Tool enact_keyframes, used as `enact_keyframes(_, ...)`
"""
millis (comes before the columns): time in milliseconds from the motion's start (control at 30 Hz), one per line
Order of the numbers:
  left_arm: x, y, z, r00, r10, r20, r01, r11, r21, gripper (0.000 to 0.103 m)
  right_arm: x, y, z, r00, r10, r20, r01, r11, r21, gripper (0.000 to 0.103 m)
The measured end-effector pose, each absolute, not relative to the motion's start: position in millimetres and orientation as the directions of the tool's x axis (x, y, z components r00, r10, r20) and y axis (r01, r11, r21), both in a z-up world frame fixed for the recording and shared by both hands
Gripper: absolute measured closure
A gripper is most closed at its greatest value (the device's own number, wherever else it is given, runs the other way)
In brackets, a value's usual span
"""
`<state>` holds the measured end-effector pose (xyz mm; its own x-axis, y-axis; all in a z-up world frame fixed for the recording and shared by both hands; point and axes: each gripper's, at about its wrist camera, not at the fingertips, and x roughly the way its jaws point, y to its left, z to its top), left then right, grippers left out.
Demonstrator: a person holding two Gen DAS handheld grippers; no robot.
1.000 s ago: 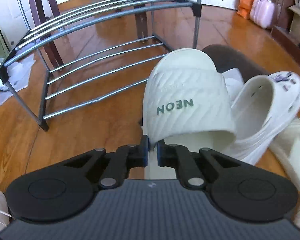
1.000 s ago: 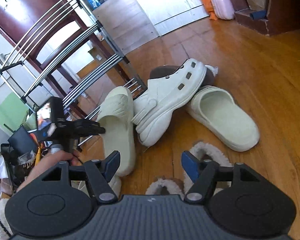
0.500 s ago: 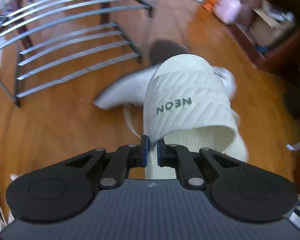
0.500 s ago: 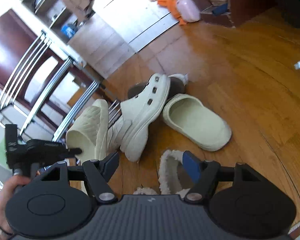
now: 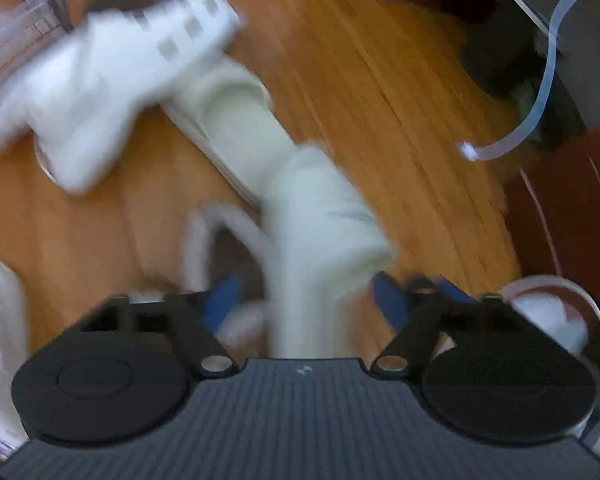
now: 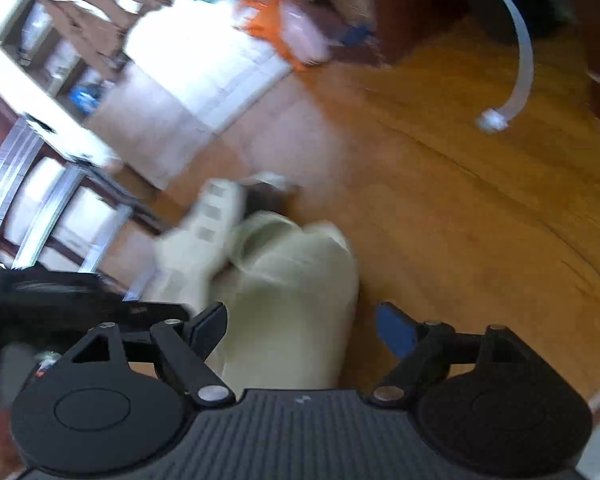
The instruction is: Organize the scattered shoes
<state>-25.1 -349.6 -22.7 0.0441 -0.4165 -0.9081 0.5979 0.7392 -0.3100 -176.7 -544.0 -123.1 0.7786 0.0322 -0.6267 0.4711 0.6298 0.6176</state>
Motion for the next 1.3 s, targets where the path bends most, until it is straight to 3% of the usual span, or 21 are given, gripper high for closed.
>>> enact_keyframes(133, -47.8, -337.3, -39.8, 0.081, -0.334, -0.939, 0.675, 0.712, -0.195, 0.025, -186.1, -555.5, -159.3, 0.737, 0.053, -0.674, 0.515, 0.603, 0.61, 0.024)
enact_keyframes(300, -32.0, -326.7, -41.2, 0.086, -0.309, -0.947, 0.646, 0.741, -0.183, 0.022, -188.2, -560.7, -175.7, 0.745, 0.064, -0.664, 0.518, 0.571, 0.637, 0.027)
enact_keyframes(333, -30.4, -326.2, -40.5, 0.088, -0.311, -0.946, 0.642, 0.744, -0.185, 0.021, -187.1, -560.7, -175.9, 0.751, 0.066, -0.657, 0.514, 0.567, 0.644, 0.035)
enact_keyframes(367, -29.9, -326.0, -39.1, 0.09, -0.312, -0.946, 0.639, 0.746, -0.185, 0.021, -185.5, -560.6, -175.5, 0.761, 0.069, -0.645, 0.5, 0.571, 0.651, 0.052)
enact_keyframes(433, -29.8, -325.1, -39.2, 0.086, -0.304, -0.949, 0.639, 0.747, -0.182, 0.021, -180.9, -555.5, -168.4, 0.765, 0.061, -0.641, 0.477, 0.615, 0.628, 0.067)
enact_keyframes(533, -32.7, -322.1, -39.8, 0.084, -0.293, -0.952, 0.641, 0.748, -0.173, 0.021, -175.0, -535.2, -146.8, 0.747, -0.041, -0.664, 0.456, 0.759, 0.465, 0.071)
enact_keyframes(600, -35.1, -319.7, -39.2, 0.086, -0.289, -0.954, 0.641, 0.749, -0.169, 0.021, -174.3, -523.7, -134.1, 0.742, -0.122, -0.659, 0.465, 0.802, 0.375, 0.071)
enact_keyframes(733, -35.0, -314.0, -41.7, 0.082, -0.27, -0.959, 0.634, 0.757, -0.159, 0.021, -161.5, -473.8, -115.2, 0.692, -0.354, -0.629, 0.424, 0.905, -0.042, 0.07)
enact_keyframes(800, -35.3, -311.8, -43.0, 0.076, -0.262, -0.962, 0.636, 0.756, -0.155, 0.021, -152.9, -455.1, -119.5, 0.653, -0.322, -0.686, 0.354, 0.93, -0.099, 0.049)
enact_keyframes(833, -35.8, -310.3, -43.5, 0.072, -0.258, -0.963, 0.638, 0.754, -0.154, 0.021, -147.7, -447.0, -122.7, 0.621, -0.288, -0.729, 0.313, 0.944, -0.106, 0.022)
enact_keyframes(867, -36.3, -308.5, -44.1, 0.068, -0.254, -0.965, 0.64, 0.753, -0.154, 0.021, -146.2, -441.5, -123.8, 0.611, -0.253, -0.75, 0.28, 0.955, -0.095, 0.018)
enact_keyframes(1000, -37.2, -301.4, -45.1, 0.065, -0.239, -0.969, 0.649, 0.748, -0.141, 0.02, -164.2, -438.7, -111.8, 0.689, -0.079, -0.721, 0.211, 0.973, 0.095, 0.023)
enact_keyframes(1100, -36.8, -296.5, -45.0, 0.081, -0.224, -0.971, 0.651, 0.75, -0.119, 0.017, -175.0, -462.4, -102.2, 0.713, -0.034, -0.7, 0.256, 0.943, 0.215, 0.036)
enact_keyframes(1167, -37.2, -294.0, -45.0, 0.087, -0.22, -0.972, 0.649, 0.753, -0.112, 0.015, -176.8, -480.3, -101.1, 0.701, -0.034, -0.712, 0.292, 0.925, 0.244, 0.051)
enact_keyframes(1233, -39.5, -291.6, -45.3, 0.082, -0.22, -0.972, 0.65, 0.751, -0.116, 0.014, -177.6, -491.9, -99.2, 0.688, -0.053, -0.724, 0.304, 0.927, 0.221, 0.058)
enact_keyframes(1300, -41.7, -291.9, -46.6, 0.07, -0.219, -0.973, 0.657, 0.744, -0.121, 0.014, -177.8, -495.8, -96.9, 0.659, -0.096, -0.746, 0.273, 0.955, 0.118, 0.059)
